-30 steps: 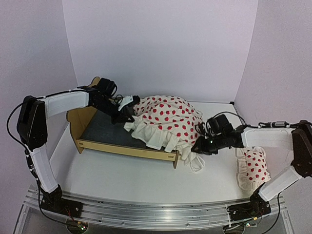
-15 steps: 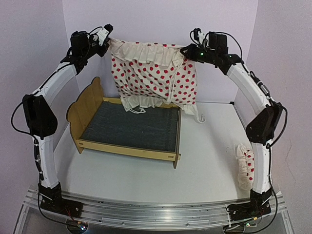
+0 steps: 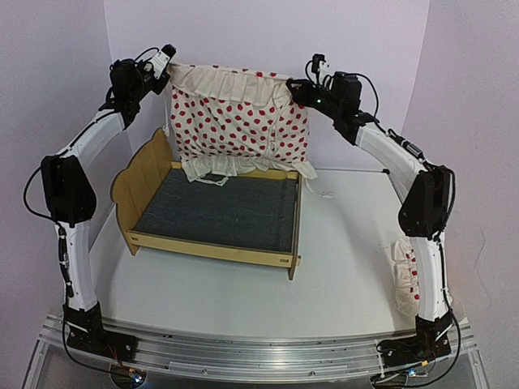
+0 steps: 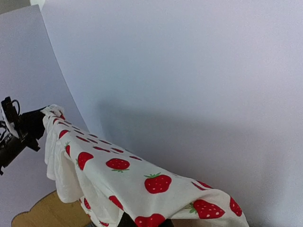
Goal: Set up the pet bed
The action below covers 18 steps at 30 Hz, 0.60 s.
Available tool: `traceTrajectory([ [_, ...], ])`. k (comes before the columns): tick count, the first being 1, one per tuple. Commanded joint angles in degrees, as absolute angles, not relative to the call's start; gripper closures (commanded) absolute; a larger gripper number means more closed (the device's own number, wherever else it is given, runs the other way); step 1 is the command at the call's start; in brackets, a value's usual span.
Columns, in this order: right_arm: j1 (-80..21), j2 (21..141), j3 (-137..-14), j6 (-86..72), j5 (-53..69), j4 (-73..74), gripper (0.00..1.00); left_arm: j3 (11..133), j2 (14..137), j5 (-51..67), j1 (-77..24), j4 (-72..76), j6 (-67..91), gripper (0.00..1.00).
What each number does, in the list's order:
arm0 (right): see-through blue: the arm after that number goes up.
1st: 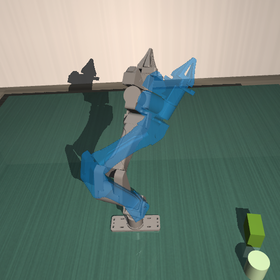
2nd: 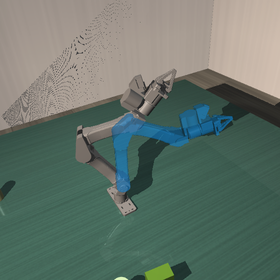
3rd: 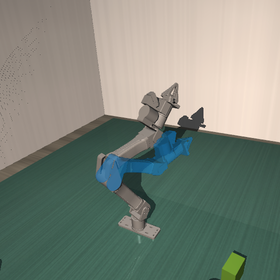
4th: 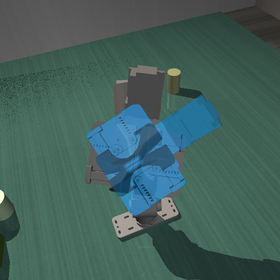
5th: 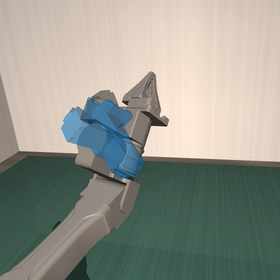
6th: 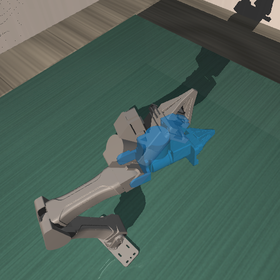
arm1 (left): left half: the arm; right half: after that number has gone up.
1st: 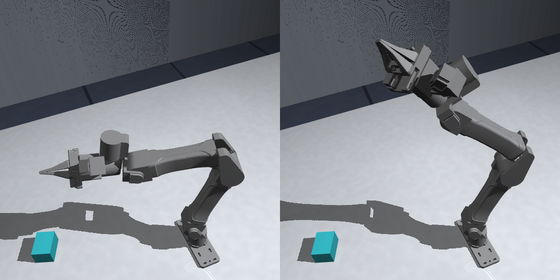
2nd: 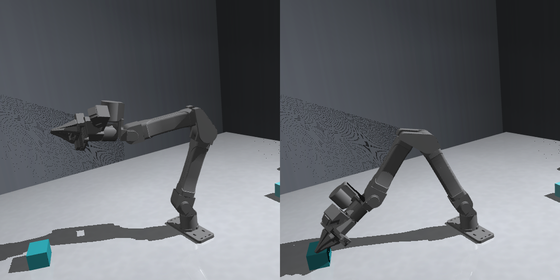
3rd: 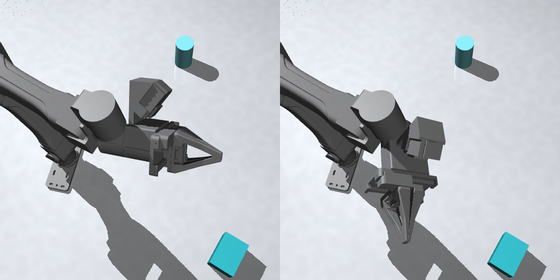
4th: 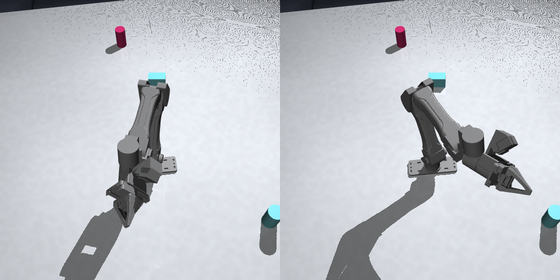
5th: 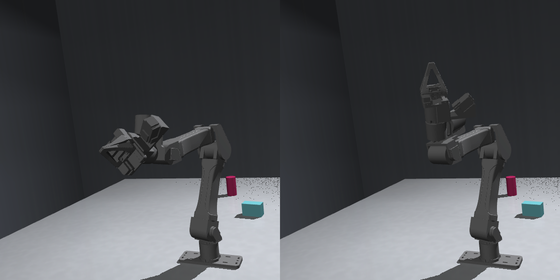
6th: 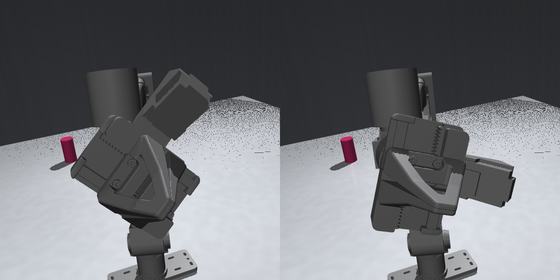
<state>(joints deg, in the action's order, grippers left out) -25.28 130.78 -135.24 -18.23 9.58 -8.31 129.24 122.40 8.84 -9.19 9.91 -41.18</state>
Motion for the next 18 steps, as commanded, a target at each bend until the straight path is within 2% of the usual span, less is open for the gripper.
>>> traceTrajectory([
  [1,-27.9,119.7,-124.2,-13.2,17.0,-2.2,1.00,122.0,110.3,10.6,-6.7,4.5,-42.7,1.00],
  [3,-29.2,116.7,-118.4,-11.0,19.1,2.8,1.00,118.5,106.4,15.7,-6.8,-2.0,-42.4,1.00],
  [8,-30.3,108.9,-105.7,-10.4,23.0,11.8,1.00,119.6,101.0,22.4,-6.9,-25.7,-43.8,1.00],
  [13,-31.9,106.2,-96.7,-12.0,27.0,17.1,1.00,113.5,95.8,24.5,-7.7,-37.6,-44.9,1.00],
  [18,-33.3,105.2,-89.1,-14.3,30.3,21.2,1.00,99.4,90.1,22.7,-7.8,-45.4,-39.8,1.00],
])
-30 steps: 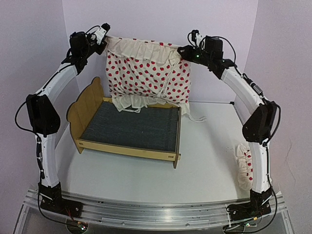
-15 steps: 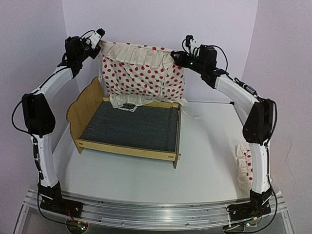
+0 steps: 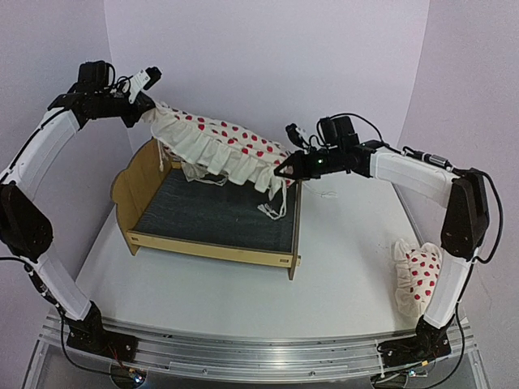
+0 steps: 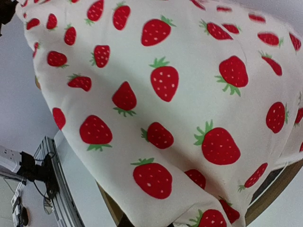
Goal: Set up the pet bed
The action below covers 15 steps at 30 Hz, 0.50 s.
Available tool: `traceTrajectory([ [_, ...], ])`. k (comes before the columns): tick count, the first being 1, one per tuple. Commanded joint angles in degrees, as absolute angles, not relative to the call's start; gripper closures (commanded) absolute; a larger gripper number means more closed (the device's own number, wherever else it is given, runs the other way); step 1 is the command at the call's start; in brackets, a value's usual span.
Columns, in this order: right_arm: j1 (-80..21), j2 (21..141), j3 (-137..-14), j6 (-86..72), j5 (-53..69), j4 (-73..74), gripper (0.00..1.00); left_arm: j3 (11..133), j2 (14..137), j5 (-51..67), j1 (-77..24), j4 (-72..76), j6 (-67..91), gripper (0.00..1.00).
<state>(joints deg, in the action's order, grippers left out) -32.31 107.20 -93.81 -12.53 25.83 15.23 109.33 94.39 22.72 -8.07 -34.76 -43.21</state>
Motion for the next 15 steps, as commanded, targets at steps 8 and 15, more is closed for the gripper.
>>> traceTrajectory([
  [8,-34.6,102.3,-85.0,-17.0,34.6,28.0,1.00,77.5,80.2,20.7,-7.7,-45.4,-35.0,1.00],
  [15,-36.3,100.1,-82.6,-19.4,36.3,31.1,1.00,71.7,78.7,18.4,-7.5,-47.3,-37.2,1.00],
])
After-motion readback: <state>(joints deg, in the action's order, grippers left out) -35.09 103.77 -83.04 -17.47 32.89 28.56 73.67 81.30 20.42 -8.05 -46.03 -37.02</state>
